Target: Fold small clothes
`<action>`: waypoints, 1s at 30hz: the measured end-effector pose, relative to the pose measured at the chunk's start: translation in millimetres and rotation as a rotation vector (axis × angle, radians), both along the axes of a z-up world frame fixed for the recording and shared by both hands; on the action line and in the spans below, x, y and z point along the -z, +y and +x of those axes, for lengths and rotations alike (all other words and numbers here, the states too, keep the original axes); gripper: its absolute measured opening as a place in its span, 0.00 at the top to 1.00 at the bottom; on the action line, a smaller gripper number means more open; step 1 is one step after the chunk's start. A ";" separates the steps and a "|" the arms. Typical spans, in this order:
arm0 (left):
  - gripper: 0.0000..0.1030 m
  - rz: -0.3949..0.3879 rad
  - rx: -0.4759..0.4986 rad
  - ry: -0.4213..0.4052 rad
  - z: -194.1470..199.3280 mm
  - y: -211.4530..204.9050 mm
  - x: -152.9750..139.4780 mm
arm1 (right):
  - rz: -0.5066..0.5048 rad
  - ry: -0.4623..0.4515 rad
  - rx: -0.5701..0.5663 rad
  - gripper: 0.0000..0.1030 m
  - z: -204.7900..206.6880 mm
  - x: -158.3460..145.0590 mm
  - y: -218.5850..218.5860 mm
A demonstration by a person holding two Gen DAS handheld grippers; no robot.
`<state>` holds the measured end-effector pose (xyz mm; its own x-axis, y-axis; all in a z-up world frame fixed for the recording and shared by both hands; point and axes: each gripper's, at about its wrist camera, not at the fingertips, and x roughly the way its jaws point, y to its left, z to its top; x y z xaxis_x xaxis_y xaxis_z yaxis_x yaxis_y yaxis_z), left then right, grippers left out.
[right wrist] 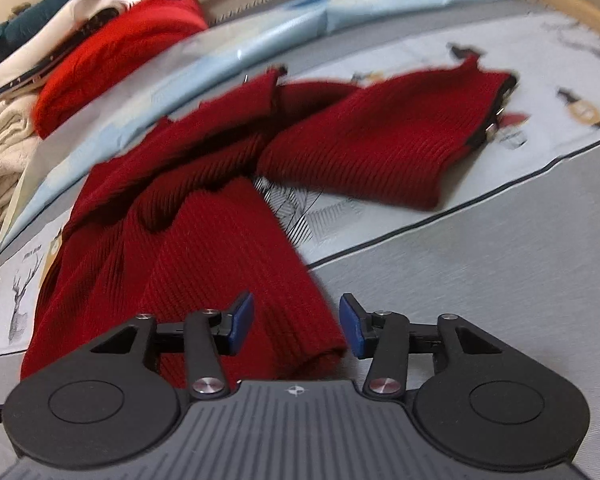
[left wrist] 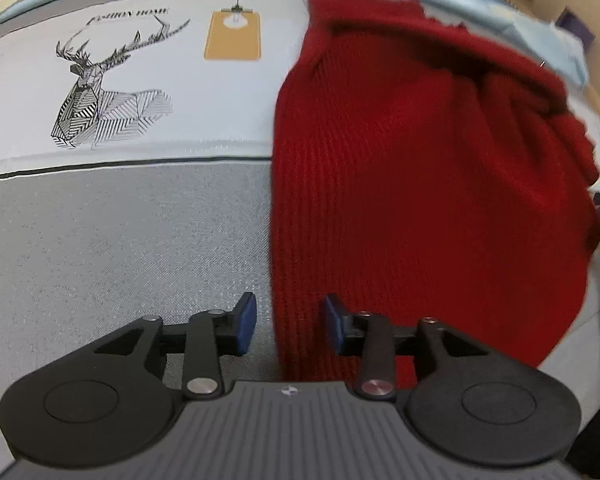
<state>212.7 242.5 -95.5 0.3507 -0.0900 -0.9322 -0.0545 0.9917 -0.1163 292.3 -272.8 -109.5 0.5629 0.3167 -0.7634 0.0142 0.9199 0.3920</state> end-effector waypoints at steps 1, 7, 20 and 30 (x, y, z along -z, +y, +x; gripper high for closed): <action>0.60 0.002 -0.003 0.010 2.7 -0.2 3.9 | -0.012 0.015 -0.011 0.51 3.7 4.2 3.6; 0.63 0.008 -0.015 0.019 8.9 -5.0 11.8 | -0.077 0.045 -0.064 0.69 14.0 17.9 19.3; 0.95 -0.093 0.093 -0.223 -56.4 -19.7 -82.5 | -0.010 -0.395 -0.092 0.88 -105.1 -142.9 -47.5; 0.94 0.072 0.314 0.055 -83.7 -30.4 -39.2 | -0.205 -0.036 -0.337 0.86 -151.2 -79.7 -66.4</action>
<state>129.0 212.0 -56.3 0.2649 -0.1193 -0.9569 0.2510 0.9666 -0.0511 141.1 -339.2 -29.8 0.4809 0.3316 -0.8117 -0.3122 0.9298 0.1949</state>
